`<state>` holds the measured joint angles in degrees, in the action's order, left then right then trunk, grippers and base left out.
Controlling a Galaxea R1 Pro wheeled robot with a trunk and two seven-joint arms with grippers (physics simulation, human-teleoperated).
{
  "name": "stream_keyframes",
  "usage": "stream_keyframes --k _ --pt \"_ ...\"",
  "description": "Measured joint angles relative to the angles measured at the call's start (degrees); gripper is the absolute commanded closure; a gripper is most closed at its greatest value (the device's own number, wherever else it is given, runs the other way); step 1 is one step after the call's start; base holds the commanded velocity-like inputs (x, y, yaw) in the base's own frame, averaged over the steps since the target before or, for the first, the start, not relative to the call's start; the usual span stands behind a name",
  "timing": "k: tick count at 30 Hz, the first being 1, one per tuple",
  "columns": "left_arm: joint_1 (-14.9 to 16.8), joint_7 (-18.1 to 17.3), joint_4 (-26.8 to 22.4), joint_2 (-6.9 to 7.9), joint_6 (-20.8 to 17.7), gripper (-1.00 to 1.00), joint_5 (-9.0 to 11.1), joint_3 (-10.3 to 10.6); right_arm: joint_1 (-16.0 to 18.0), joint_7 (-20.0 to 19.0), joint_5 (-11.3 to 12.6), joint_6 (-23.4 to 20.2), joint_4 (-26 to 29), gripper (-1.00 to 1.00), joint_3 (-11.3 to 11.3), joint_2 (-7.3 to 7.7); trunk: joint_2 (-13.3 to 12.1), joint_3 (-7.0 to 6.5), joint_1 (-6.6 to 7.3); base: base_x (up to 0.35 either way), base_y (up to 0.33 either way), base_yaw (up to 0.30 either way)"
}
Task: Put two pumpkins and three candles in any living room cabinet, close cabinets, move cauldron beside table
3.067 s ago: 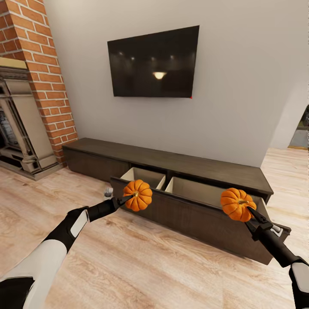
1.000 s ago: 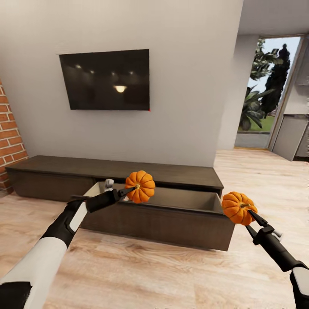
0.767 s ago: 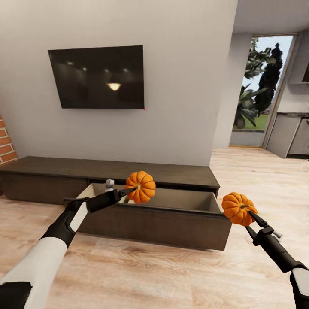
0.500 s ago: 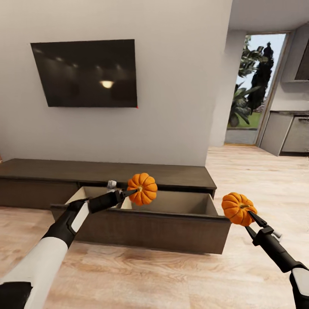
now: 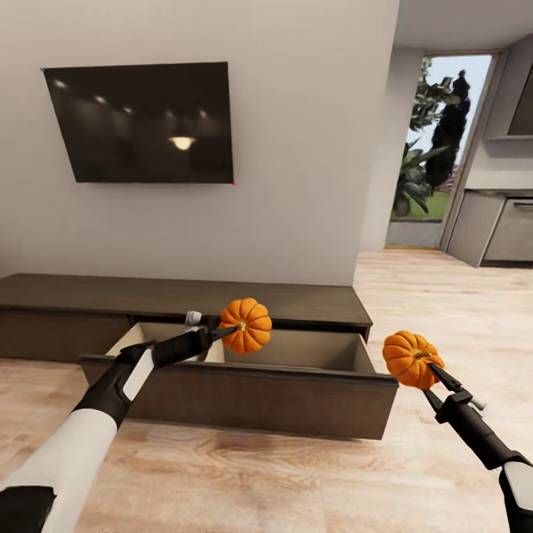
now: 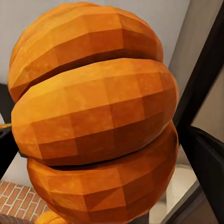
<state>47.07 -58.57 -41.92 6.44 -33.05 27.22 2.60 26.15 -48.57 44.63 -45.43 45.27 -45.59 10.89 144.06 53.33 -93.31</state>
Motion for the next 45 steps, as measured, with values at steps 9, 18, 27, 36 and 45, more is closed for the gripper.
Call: stream_keyframes --k 9,18,27,36,45 --pt "0.01 0.0 0.01 0.0 0.0 1.0 0.02 0.0 0.0 0.03 -0.14 -0.15 1.64 1.0 0.85 -0.35 0.0 0.11 0.0 0.0 0.0 0.093" --pt "0.01 0.0 0.02 0.0 0.0 1.0 0.02 0.0 0.0 0.07 -0.01 -0.24 5.84 1.0 2.2 -0.57 0.0 0.12 0.0 0.0 0.0 0.006" --pt "0.01 0.0 0.01 0.0 0.0 1.0 0.01 0.0 -0.01 0.01 -0.06 -0.19 6.19 1.0 2.14 -0.67 0.0 0.12 0.0 0.0 0.0 0.0" --pt "0.01 0.0 0.02 -0.02 0.0 1.0 0.02 0.01 -0.01 0.04 -0.12 -0.2 6.29 1.0 2.44 -0.61 0.0 0.12 0.0 0.0 0.0 0.0" --pt "0.01 0.03 0.07 -0.08 0.09 1.0 0.01 0.01 0.04 0.45 -1.04 -0.95 6.36 1.0 4.73 -0.27 0.0 0.12 0.0 0.0 0.0 0.0"
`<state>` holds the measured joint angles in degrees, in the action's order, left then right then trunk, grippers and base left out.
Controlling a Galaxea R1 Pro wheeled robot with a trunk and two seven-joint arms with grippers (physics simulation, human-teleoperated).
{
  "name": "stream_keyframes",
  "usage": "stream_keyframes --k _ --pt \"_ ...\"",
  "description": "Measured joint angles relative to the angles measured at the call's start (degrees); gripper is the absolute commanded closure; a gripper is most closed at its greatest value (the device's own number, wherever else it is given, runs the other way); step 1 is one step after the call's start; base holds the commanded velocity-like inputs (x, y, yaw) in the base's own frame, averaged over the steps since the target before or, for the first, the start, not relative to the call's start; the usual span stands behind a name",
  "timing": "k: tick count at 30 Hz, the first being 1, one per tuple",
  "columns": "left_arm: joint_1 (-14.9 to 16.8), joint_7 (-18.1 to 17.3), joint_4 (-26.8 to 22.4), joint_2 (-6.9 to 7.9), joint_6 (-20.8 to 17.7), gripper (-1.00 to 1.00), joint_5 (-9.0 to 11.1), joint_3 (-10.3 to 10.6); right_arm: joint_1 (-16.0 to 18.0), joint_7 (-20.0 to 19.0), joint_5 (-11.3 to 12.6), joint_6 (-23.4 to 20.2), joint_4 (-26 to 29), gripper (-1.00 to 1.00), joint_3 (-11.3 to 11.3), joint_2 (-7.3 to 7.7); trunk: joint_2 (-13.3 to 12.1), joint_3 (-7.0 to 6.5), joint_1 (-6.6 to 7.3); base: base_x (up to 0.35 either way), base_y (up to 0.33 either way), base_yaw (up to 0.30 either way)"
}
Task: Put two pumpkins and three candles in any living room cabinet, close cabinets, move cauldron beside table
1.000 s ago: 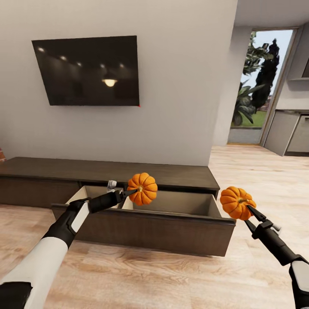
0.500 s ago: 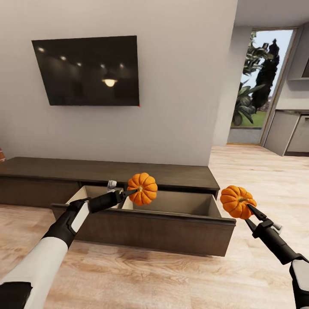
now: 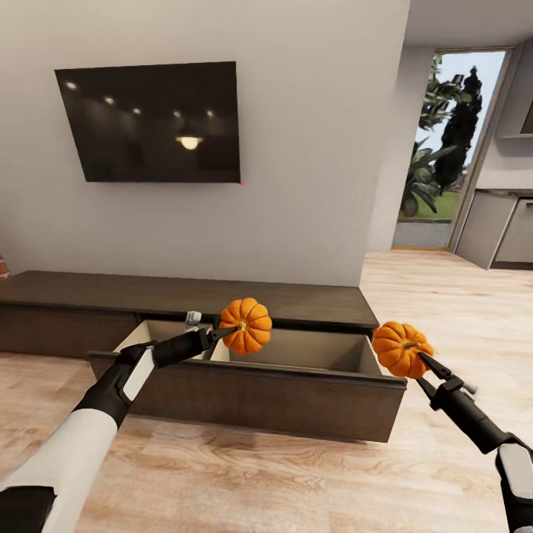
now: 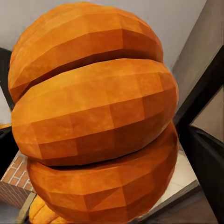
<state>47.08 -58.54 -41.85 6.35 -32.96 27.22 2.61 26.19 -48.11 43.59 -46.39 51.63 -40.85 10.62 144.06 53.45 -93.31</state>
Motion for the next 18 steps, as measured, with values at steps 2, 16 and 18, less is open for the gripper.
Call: stream_keyframes --k 2,16,18 --pt "0.0 0.02 0.02 0.0 0.01 1.0 0.0 0.0 0.01 0.54 -0.16 -1.36 0.14 1.0 2.37 0.16 0.0 0.0 0.0 0.0 0.0 0.0" --pt "0.0 4.01 0.0 -1.34 -0.13 1.0 -0.03 0.64 0.57 20.22 0.64 -6.48 9.68 1.0 15.71 -2.1 0.0 0.0 0.0 0.0 0.0 0.0" --pt "0.0 5.14 -0.35 -1.65 -0.98 1.0 0.03 0.73 0.7 21.16 0.45 -6.53 10.16 1.0 16.29 -2.36 0.0 0.0 0.0 0.0 0.0 0.0"
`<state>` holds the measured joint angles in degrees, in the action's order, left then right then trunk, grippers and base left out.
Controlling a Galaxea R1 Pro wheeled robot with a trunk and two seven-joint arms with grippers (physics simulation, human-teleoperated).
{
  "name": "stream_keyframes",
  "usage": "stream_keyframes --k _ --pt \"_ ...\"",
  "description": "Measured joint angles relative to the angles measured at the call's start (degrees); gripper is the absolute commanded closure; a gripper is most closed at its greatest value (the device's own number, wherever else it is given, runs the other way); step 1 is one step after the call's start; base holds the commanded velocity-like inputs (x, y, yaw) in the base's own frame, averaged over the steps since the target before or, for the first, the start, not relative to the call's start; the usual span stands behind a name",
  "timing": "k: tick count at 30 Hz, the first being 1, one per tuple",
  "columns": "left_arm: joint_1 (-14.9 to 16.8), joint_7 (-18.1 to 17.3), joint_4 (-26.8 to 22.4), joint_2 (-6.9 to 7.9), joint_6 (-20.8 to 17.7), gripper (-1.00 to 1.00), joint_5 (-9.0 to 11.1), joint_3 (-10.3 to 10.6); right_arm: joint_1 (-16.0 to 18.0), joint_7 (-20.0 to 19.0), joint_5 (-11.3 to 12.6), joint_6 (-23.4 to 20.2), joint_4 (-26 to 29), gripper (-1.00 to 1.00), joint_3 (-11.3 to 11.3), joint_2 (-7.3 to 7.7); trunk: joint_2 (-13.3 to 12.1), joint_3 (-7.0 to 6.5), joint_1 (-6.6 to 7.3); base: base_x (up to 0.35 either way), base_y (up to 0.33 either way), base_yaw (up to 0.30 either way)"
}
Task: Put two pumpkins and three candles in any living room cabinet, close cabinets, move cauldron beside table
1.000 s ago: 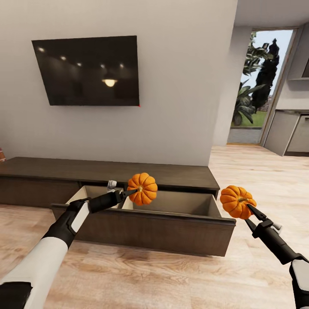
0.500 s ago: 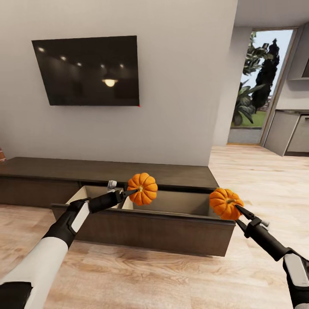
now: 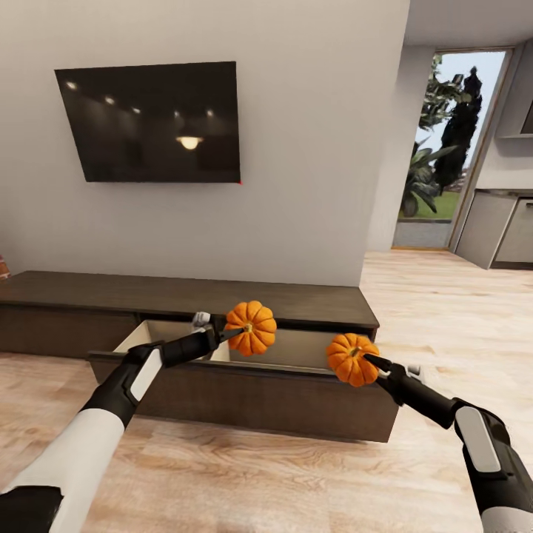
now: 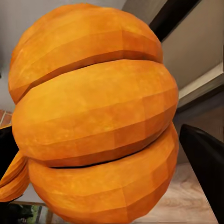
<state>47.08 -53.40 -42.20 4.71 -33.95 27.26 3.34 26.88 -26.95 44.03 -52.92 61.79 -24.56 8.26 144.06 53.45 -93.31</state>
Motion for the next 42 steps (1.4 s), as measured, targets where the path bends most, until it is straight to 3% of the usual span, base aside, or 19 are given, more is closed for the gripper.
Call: stream_keyframes --k 2,6,13,21,23,24,26,27,29,32,35,38,42 --pt "0.03 0.75 -0.18 -0.13 -0.67 1.0 -0.05 0.03 0.05 0.37 0.1 -0.05 0.18 1.0 0.43 -0.09 0.0 0.0 0.0 0.0 0.0 0.0" --pt "0.13 5.61 -1.72 -0.58 -1.77 1.0 0.1 0.11 0.12 0.85 0.12 -0.1 0.42 1.0 1.32 -0.17 0.0 0.0 0.0 0.0 0.0 0.0" --pt "0.31 14.47 -4.65 -3.98 -3.8 1.0 -0.04 0.29 1.35 3.13 0.0 -0.07 0.76 1.0 2.05 -0.08 0.0 0.0 0.0 0.0 0.0 0.0" --pt "0.92 25.41 -5.55 -6.84 -4.42 1.0 -0.09 0.55 7.8 10.88 -0.65 -0.03 1.08 1.0 2.18 0.27 0.0 -0.01 0.0 0.0 0.0 0.0" --pt "0.97 27.27 -5.8 -7.39 -4.49 1.0 0.02 0.7 9.36 12.34 0.32 -0.17 1.06 1.0 2.27 0.23 0.0 -0.01 0.0 0.0 0.0 0.0" --pt "1.07 29.11 -5.96 -7.81 -4.51 1.0 -0.06 1.03 10.87 14.24 -0.67 -0.1 0.96 1.0 2.3 0.16 0.0 -0.01 0.0 0.0 0.0 0.0" --pt "1.56 31.13 -6.09 -8.12 -4.54 1.0 0.08 1.47 12.36 16.74 0.07 -0.17 0.91 1.0 2.84 0.02 0.0 -0.01 0.0 0.0 0.0 0.0" --pt "1.88 32.2 -6.13 -8.23 -4.54 1.0 0.1 1.73 12.98 18.12 -0.17 -0.15 0.87 1.0 3.39 -0.04 0.0 -0.01 0.0 0.0 0.0 0.0" --pt "2.62 35.71 -6.2 -8.48 -4.47 1.0 0.0 2.78 14.54 22.29 -0.01 -0.05 0.82 1.0 6.55 -0.19 0.0 0.0 0.0 0.0 0.0 0.0" --pt "3.15 42.43 -6.28 -9.22 -4.01 1.0 0.23 5.53 16.31 27.31 -0.41 0.31 0.69 1.0 12.56 -0.66 -0.01 0.0 -0.01 0.0 0.0 0.0" --pt "3.32 45.81 -6.48 -9.73 -3.63 1.0 0.41 7.35 17.01 29.87 -1.03 0.46 0.61 1.0 14.58 -1.35 0.0 0.0 0.0 0.0 0.0 0.0" --pt "3.44 48.89 -7.14 -10.1 -3.26 1.0 0.42 9.29 17.61 34.55 -1.24 0.74 0.51 1.0 16.71 -3.15 0.0 0.0 0.0 0.0 0.0 0.0" --pt "3.49 52.43 -7.58 -10.52 -2.97 1.0 0.38 10.9 18.18 42.17 -1.32 2.45 0.58 1.0 21.38 -5.45 0.0 0.0 0.0 0.0 0.0 0.0"
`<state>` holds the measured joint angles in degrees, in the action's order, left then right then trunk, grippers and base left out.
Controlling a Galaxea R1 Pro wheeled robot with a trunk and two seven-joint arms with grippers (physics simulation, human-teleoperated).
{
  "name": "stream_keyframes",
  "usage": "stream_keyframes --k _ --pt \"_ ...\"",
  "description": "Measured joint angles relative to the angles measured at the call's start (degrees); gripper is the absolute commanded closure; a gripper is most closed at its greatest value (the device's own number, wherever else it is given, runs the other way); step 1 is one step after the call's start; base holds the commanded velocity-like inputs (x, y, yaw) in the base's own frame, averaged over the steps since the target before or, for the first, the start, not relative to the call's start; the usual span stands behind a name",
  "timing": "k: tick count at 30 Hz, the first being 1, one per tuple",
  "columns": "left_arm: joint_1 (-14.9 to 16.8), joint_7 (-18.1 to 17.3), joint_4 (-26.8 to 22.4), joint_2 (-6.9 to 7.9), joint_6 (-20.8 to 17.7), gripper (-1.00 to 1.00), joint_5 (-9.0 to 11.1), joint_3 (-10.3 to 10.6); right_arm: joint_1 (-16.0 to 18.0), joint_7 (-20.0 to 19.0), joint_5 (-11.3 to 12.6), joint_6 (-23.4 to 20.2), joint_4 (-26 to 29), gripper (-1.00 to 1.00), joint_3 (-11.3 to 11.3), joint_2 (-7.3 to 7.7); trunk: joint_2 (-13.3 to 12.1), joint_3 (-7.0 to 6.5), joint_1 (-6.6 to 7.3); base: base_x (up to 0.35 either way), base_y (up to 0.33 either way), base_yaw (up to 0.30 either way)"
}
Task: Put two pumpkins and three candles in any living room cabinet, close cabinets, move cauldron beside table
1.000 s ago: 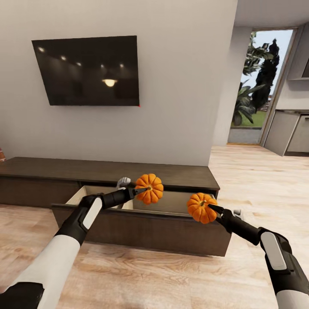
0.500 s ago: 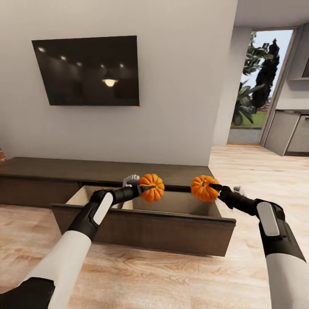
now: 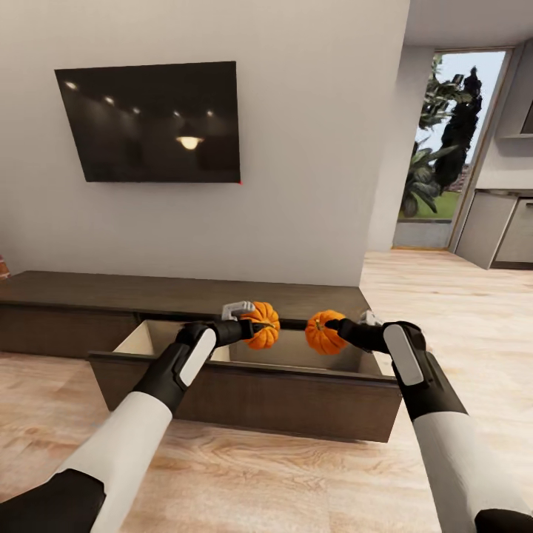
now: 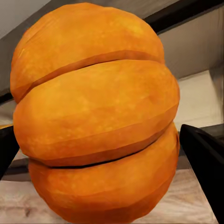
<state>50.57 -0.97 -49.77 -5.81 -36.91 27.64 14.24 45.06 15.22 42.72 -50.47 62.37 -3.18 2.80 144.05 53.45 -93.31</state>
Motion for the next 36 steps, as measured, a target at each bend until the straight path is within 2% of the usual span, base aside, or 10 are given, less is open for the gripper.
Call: stream_keyframes --k 5,11,13,19,25,33,36 --pt "0.05 1.17 -0.14 -0.57 0.11 1.0 -0.05 0.47 1.1 5.71 -0.25 1.16 -0.13 1.0 3.45 -1.04 0.0 0.0 0.0 0.001 0.0 0.0" --pt "0.07 1.58 -0.16 -0.73 0.14 1.0 -0.1 1.8 1.69 12.04 -0.3 1.79 -0.25 1.0 5.74 -3.04 0.0 0.0 0.01 0.049 0.0 0.0" --pt "0.09 2.06 -0.19 -0.75 0.14 1.0 -0.22 2.59 2.12 15.25 -0.44 1.99 -0.26 1.0 6.45 -3.69 0.0 0.0 0.01 0.074 0.0 0.0" --pt "0.1 6.2 -1.26 -0.97 0.1 1.0 -0.74 3.44 3.42 20.86 -0.4 3.75 -0.59 1.0 9.94 -4.26 0.0 0.0 0.01 0.092 0.0 0.0" --pt "0.07 7.6 -1.45 -1.2 0.16 1.0 -0.65 6.77 3.56 21.99 -0.36 4.34 -1.22 1.0 10.72 -4.07 0.0 0.0 0.02 0.152 0.0 0.0" --pt "0.02 9.64 -2.8 -1.37 -0.02 1.0 -0.55 8.03 3.52 22.22 -0.27 3.92 -1.95 1.0 10.54 -3.67 0.0 0.0 0.01 0.09 0.0 0.0" --pt "0.01 9.87 -3.09 -1.42 -0.23 1.0 -0.57 9.3 3.51 22.24 -0.22 3.76 -2.47 1.0 10.65 -3.76 0.0 0.0 0.02 0.144 0.0 0.0"
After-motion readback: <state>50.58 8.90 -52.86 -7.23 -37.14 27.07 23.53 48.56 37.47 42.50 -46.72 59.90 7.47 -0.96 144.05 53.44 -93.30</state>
